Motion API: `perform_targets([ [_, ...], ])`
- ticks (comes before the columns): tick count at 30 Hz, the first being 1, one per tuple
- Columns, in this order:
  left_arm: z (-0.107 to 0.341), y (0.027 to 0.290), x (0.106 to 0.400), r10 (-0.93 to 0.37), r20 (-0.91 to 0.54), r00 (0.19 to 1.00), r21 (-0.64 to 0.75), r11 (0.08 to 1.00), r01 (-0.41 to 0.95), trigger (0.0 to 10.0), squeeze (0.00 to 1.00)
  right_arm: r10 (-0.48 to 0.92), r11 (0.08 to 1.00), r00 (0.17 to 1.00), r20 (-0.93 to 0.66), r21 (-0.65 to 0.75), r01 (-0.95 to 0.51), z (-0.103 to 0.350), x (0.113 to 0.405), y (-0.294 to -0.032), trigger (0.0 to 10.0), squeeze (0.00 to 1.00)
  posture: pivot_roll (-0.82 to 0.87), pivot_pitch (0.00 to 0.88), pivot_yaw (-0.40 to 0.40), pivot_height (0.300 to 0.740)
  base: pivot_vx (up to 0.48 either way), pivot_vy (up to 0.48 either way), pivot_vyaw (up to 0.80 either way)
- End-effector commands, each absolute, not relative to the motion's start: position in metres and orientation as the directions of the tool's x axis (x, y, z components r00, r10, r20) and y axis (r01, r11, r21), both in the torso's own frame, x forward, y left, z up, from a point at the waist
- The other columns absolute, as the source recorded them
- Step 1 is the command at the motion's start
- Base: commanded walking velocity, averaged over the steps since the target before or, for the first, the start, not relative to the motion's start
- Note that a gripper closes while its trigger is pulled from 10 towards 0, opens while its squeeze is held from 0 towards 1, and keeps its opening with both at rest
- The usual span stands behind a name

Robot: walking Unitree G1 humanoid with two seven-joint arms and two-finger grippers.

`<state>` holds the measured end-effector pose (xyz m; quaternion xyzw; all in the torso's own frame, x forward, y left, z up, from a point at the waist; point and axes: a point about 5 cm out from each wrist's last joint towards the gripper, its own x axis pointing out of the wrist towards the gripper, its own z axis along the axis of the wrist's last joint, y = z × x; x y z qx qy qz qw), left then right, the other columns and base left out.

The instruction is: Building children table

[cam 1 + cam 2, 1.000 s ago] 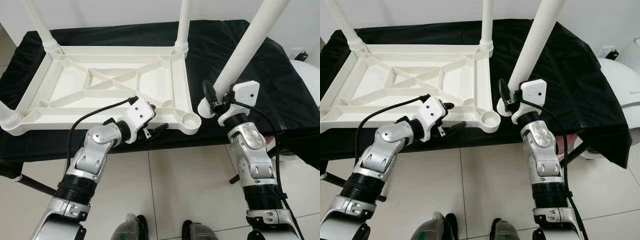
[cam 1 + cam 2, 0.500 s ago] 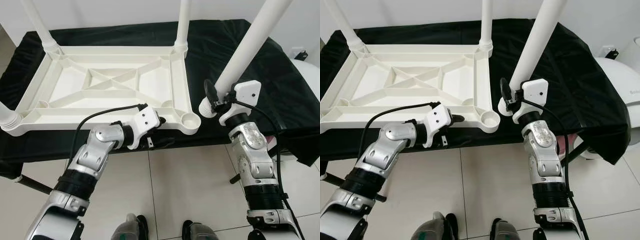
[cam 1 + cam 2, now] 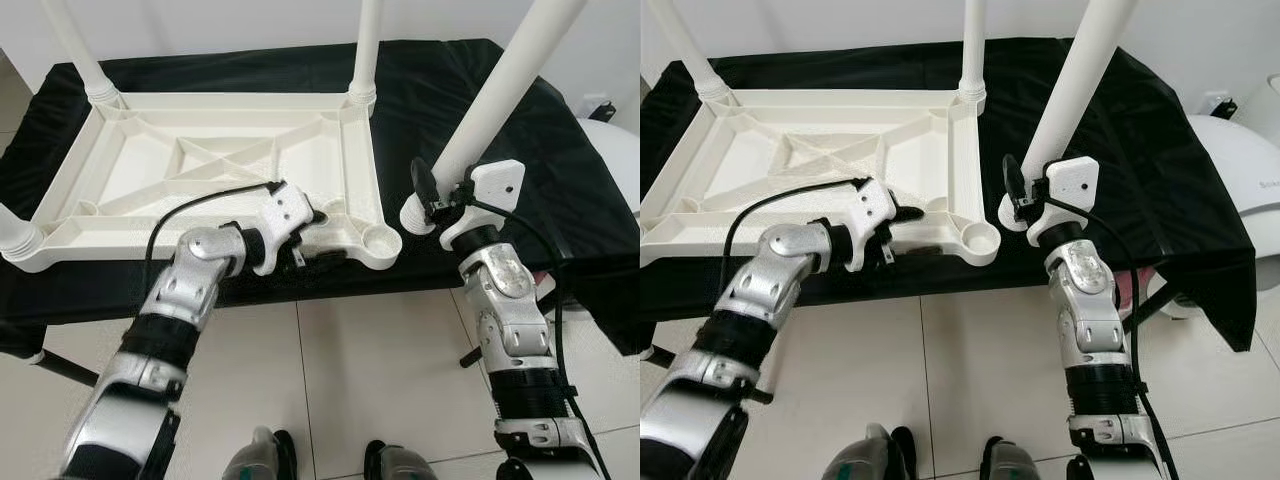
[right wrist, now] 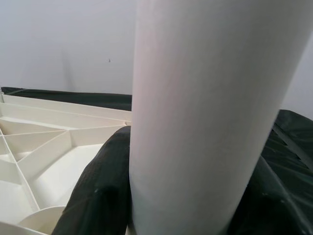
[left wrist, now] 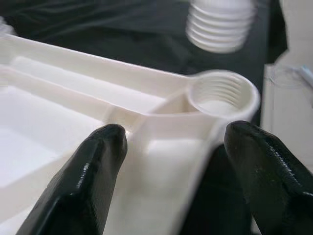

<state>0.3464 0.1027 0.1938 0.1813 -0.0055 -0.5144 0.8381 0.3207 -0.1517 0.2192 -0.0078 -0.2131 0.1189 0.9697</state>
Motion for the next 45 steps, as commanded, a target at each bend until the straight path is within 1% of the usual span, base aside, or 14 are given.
perform_targets([
  [1, 0.19, 0.11, 0.357, -0.735, -0.117, 0.668, 0.303, 0.614, 0.729, 10.0, 0.0, 0.242, 0.969, 0.866, 0.438, -0.071, -0.236, 0.227, 0.32, -0.148, 10.0, 0.0, -0.1, 0.136, 0.053, 0.74, 0.0, 0.0, 0.0],
  [9, 0.188, 0.104, 0.366, -0.697, -0.114, 0.708, 0.298, 0.656, 0.693, 10.0, 0.0, 0.247, 0.968, 0.863, 0.44, -0.073, -0.239, 0.227, 0.319, -0.147, 10.0, 0.0, -0.11, 0.133, 0.052, 0.74, 0.0, 0.0, 0.0],
  [15, 0.182, 0.104, 0.376, -0.621, -0.139, 0.771, 0.267, 0.726, 0.633, 10.0, 0.0, 0.246, 0.969, 0.863, 0.442, -0.075, -0.237, 0.228, 0.318, -0.148, 10.0, 0.0, -0.12, 0.129, 0.051, 0.74, 0.0, 0.0, 0.0],
  [26, 0.176, 0.102, 0.376, -0.611, -0.155, 0.777, 0.242, 0.739, 0.629, 10.0, 0.0, 0.248, 0.968, 0.862, 0.442, -0.076, -0.239, 0.227, 0.317, -0.147, 10.0, 0.0, -0.12, 0.125, 0.052, 0.74, 0.0, 0.0, 0.0],
  [28, 0.176, 0.102, 0.375, -0.623, -0.151, 0.767, 0.238, 0.73, 0.64, 10.0, 0.0, 0.248, 0.968, 0.862, 0.443, -0.077, -0.239, 0.227, 0.317, -0.147, 10.0, 0.0, -0.12, 0.126, 0.053, 0.74, 0.0, 0.0, 0.0],
  [30, 0.179, 0.095, 0.365, -0.706, -0.118, 0.698, 0.257, 0.657, 0.708, 10.0, 0.0, 0.248, 0.968, 0.862, 0.443, -0.078, -0.238, 0.228, 0.317, -0.148, 10.0, 0.0, -0.12, 0.128, 0.051, 0.74, 0.0, 0.0, 0.0],
  [31, 0.179, 0.095, 0.365, -0.706, -0.118, 0.698, 0.257, 0.657, 0.708, 10.0, 0.0, 0.248, 0.968, 0.862, 0.443, -0.078, -0.238, 0.228, 0.317, -0.148, 10.0, 0.0, -0.12, 0.128, 0.051, 0.74, 0.0, 0.0, 0.0],
  [33, 0.18, 0.09, 0.357, -0.752, -0.106, 0.651, 0.265, 0.61, 0.747, 10.0, 0.0, 0.248, 0.968, 0.862, 0.442, -0.077, -0.239, 0.228, 0.317, -0.148, 10.0, 0.0, -0.12, 0.131, 0.047, 0.74, 0.0, 0.0, 0.0],
  [36, 0.179, 0.088, 0.354, -0.768, -0.106, 0.631, 0.263, 0.591, 0.763, 10.0, 0.0, 0.248, 0.968, 0.862, 0.441, -0.077, -0.239, 0.228, 0.317, -0.148, 10.0, 0.0, -0.12, 0.131, 0.047, 0.74, 0.0, 0.0, 0.0],
  [37, 0.176, 0.087, 0.349, -0.796, -0.116, 0.594, 0.262, 0.552, 0.792, 10.0, 0.0, 0.249, 0.968, 0.862, 0.441, -0.076, -0.241, 0.228, 0.317, -0.148, 10.0, 0.0, -0.12, 0.133, 0.045, 0.74, 0.0, 0.0, 0.0],
  [39, 0.176, 0.087, 0.349, -0.796, -0.116, 0.594, 0.262, 0.552, 0.792, 10.0, 0.0, 0.249, 0.968, 0.862, 0.441, -0.076, -0.241, 0.228, 0.317, -0.148, 10.0, 0.0, -0.12, 0.133, 0.045, 0.74, 0.0, 0.0, 0.0],
  [41, 0.175, 0.087, 0.346, -0.81, -0.119, 0.574, 0.267, 0.531, 0.804, 10.0, 0.0, 0.249, 0.968, 0.862, 0.441, -0.075, -0.241, 0.228, 0.317, -0.147, 10.0, 0.0, -0.11, 0.138, 0.044, 0.74, 0.0, 0.0, 0.0],
  [42, 0.176, 0.089, 0.341, -0.838, -0.108, 0.534, 0.265, 0.494, 0.828, 10.0, 0.0, 0.248, 0.968, 0.863, 0.441, -0.074, -0.241, 0.228, 0.317, -0.148, 10.0, 0.0, -0.11, 0.14, 0.044, 0.74, 0.0, 0.0, 0.0],
  [45, 0.177, 0.089, 0.34, -0.844, -0.103, 0.527, 0.263, 0.488, 0.832, 10.0, 0.0, 0.248, 0.968, 0.863, 0.44, -0.074, -0.24, 0.228, 0.317, -0.148, 10.0, 0.0, -0.11, 0.14, 0.044, 0.74, 0.0, 0.0, 0.0],
])
